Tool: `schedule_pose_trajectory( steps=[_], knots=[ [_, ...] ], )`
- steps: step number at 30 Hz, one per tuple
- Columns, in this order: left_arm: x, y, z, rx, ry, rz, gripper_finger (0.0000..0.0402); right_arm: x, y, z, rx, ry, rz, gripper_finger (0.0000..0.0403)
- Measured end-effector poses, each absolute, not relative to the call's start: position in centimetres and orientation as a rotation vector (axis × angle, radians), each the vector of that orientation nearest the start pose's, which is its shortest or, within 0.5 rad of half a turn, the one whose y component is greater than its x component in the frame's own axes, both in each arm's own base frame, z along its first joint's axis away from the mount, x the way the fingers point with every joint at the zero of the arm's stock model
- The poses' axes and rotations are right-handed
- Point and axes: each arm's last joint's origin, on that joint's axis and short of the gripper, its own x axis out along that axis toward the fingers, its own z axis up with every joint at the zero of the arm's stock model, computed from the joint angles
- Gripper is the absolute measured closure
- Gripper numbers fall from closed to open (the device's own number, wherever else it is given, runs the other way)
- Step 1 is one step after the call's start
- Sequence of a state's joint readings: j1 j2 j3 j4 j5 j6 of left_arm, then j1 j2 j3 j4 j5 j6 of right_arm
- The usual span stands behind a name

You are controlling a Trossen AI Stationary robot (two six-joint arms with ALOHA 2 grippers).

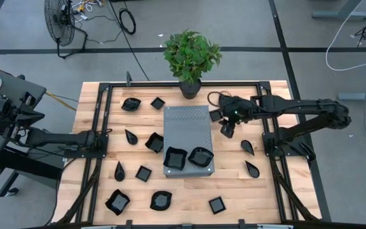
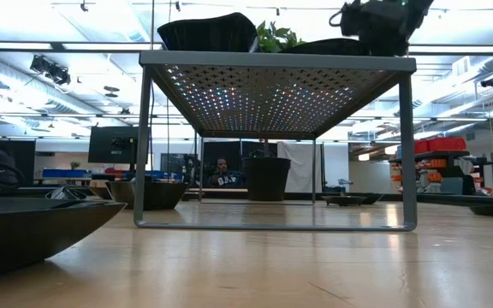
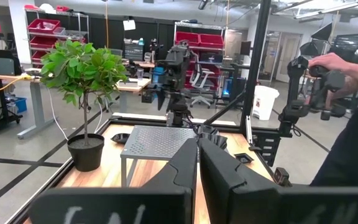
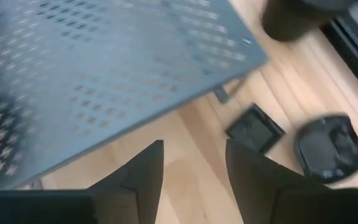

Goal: Pick & Place Mini shaped plates
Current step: Stack the black bowl on top of the black bowl on the shelf

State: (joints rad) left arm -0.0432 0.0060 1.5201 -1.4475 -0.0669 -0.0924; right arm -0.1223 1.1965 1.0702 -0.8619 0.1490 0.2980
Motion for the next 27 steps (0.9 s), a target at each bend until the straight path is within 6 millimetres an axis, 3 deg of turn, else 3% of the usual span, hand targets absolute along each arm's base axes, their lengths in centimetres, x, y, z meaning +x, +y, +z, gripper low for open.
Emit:
schedule_pose_trajectory(
  steps=[12,19,27],
  knots=[
    [-19.3,1.0,36.0,-0.096,-0.067,0.021,0.0378,21.5,-6.5,29.6,0.401,0.948,-0.554,0.0227],
    [-19.3,1.0,36.0,-0.097,-0.068,0.021,0.0378,21.4,-6.8,29.5,0.451,0.954,-0.51,0.0227],
    [-19.3,1.0,36.0,-0.096,-0.067,0.021,0.0378,21.4,-6.8,29.5,0.562,0.922,-0.575,0.0227]
  ],
)
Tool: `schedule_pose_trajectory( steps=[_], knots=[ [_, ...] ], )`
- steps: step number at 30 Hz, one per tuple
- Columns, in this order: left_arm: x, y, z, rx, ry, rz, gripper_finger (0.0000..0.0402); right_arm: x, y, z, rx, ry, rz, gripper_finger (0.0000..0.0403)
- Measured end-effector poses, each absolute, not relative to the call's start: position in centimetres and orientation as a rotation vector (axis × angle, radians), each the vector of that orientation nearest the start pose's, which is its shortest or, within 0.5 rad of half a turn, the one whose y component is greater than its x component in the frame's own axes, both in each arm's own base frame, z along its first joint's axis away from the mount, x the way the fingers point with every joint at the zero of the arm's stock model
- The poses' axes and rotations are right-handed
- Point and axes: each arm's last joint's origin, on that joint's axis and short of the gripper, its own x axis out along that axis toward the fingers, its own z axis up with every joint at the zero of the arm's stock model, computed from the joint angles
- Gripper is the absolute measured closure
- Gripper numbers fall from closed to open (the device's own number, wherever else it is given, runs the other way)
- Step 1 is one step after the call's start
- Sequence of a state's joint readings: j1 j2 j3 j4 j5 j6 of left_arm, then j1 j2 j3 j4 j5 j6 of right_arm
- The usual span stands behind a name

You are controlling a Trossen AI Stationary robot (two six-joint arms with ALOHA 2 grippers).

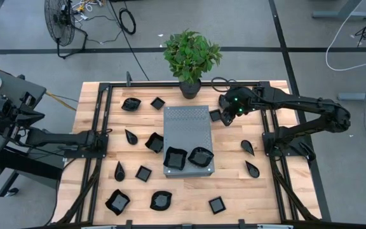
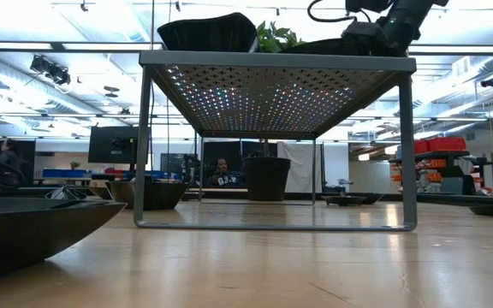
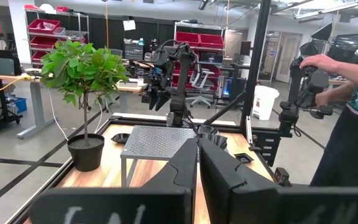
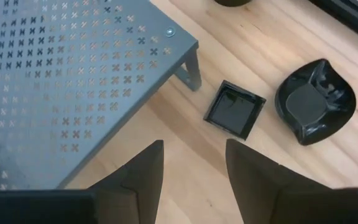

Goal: Pick & Place Mini shaped plates
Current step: Stack the black bowl on top of the black bowl on the shelf

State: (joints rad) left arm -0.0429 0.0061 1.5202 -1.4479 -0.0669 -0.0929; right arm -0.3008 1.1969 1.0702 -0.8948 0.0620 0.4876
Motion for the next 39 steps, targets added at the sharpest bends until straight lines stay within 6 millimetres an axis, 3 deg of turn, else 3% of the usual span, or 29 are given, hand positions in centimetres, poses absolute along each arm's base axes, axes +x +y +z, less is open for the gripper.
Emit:
schedule_pose_trajectory(
  steps=[24,28,39],
  knots=[
    [-19.3,1.0,36.0,-0.097,-0.068,0.021,0.0378,22.0,-6.4,28.7,0.6,0.939,-0.583,0.0227],
    [-19.3,1.0,36.0,-0.096,-0.067,0.021,0.0378,21.8,-6.6,27.2,0.619,0.966,-0.607,0.0227],
    [-19.3,1.0,36.0,-0.096,-0.067,0.021,0.0378,20.5,-7.1,21.5,0.897,0.939,-0.821,0.0227]
  ],
)
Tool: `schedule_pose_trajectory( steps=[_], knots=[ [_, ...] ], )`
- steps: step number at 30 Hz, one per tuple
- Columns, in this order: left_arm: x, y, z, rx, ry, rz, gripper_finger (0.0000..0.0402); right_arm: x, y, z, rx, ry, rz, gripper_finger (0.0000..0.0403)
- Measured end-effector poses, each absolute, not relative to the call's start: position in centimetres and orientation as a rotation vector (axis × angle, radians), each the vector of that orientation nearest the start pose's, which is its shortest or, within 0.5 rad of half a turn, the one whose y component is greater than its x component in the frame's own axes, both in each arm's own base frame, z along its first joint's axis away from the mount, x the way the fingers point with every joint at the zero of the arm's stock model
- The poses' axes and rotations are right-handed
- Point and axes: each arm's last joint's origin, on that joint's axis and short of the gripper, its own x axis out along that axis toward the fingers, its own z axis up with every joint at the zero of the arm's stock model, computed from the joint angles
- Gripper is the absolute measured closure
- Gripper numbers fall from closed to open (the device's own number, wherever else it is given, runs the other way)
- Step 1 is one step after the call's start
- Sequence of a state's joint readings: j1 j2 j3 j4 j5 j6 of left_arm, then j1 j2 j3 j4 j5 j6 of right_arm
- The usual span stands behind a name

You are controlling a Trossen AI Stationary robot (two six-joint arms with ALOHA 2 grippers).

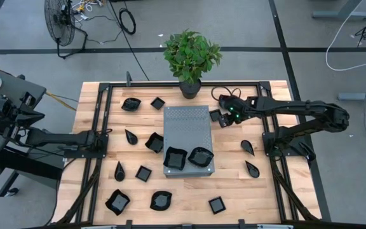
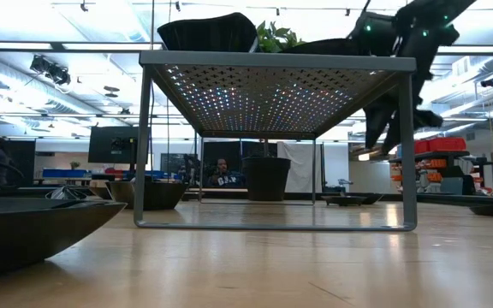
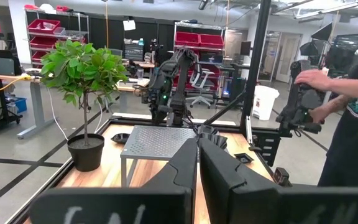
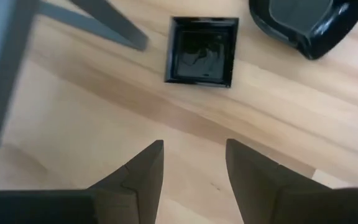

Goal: Pick & Place Mini shaped plates
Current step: Stack the black bowl on top of the black bowl on the shelf

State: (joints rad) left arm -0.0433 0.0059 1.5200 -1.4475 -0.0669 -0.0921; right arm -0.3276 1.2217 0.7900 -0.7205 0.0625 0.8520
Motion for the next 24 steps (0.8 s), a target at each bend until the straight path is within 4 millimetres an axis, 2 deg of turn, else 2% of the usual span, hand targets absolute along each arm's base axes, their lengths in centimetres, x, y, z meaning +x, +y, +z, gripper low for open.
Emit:
schedule_pose_trajectory(
  steps=[6,18,24],
  knots=[
    [-19.3,1.0,35.9,-0.097,-0.068,0.021,0.0378,20.0,-7.8,20.4,0.923,0.907,-0.874,0.0227],
    [-19.3,1.0,36.0,-0.097,-0.067,0.021,0.0378,18.2,-12.5,21.7,0.814,0.819,-1.063,0.0227],
    [-19.3,1.0,36.0,-0.096,-0.068,0.021,0.0378,17.4,-13.8,21.7,0.825,0.795,-1.119,0.0227]
  ],
)
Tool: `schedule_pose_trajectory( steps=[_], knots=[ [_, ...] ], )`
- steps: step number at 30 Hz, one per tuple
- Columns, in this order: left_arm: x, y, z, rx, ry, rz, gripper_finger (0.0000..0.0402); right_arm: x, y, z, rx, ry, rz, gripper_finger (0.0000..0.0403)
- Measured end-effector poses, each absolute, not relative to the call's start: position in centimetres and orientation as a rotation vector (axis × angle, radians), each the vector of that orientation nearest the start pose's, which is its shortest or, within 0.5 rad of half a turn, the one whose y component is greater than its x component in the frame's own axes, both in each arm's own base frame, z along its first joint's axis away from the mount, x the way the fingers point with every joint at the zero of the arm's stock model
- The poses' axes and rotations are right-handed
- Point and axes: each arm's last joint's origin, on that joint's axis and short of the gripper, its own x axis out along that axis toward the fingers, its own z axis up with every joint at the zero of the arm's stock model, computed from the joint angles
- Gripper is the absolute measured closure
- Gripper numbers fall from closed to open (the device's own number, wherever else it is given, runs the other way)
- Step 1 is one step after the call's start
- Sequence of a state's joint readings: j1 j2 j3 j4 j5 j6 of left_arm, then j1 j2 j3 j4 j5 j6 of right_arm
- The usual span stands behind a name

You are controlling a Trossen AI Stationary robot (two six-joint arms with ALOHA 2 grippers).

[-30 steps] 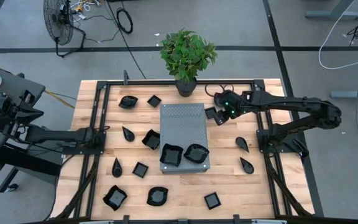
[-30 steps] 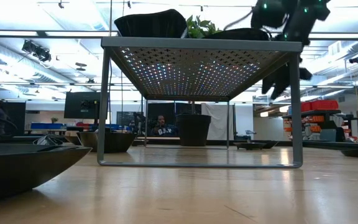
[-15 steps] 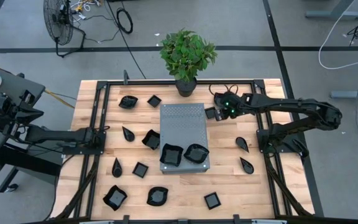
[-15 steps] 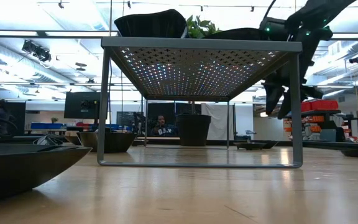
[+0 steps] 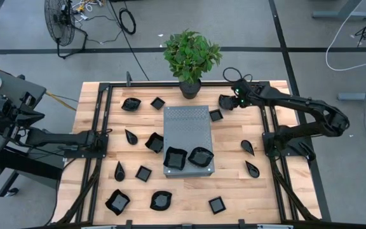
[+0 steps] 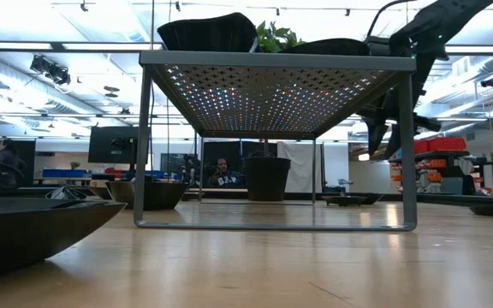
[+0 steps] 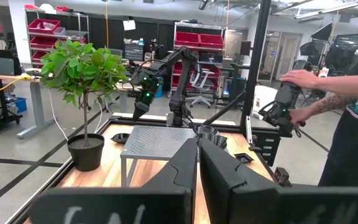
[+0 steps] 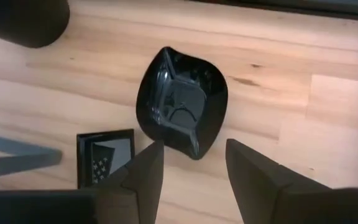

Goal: Pick & Place Mini shaped plates
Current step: Stack the black bowl on top of the black bowl on the shelf

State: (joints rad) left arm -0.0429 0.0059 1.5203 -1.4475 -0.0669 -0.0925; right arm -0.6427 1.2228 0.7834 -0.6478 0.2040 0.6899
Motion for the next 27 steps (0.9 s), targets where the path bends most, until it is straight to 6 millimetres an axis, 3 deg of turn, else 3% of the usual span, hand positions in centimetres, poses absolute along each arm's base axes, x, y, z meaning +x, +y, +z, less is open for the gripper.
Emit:
schedule_pose_trajectory(
  steps=[9,27],
  knots=[
    [-19.3,1.0,35.9,-0.096,-0.068,0.021,0.0378,17.0,-15.0,21.5,0.849,0.765,-1.162,0.0227],
    [-19.3,1.0,36.0,-0.096,-0.067,0.021,0.0378,18.0,-17.9,16.3,0.917,0.916,-1.255,0.0227]
  ],
)
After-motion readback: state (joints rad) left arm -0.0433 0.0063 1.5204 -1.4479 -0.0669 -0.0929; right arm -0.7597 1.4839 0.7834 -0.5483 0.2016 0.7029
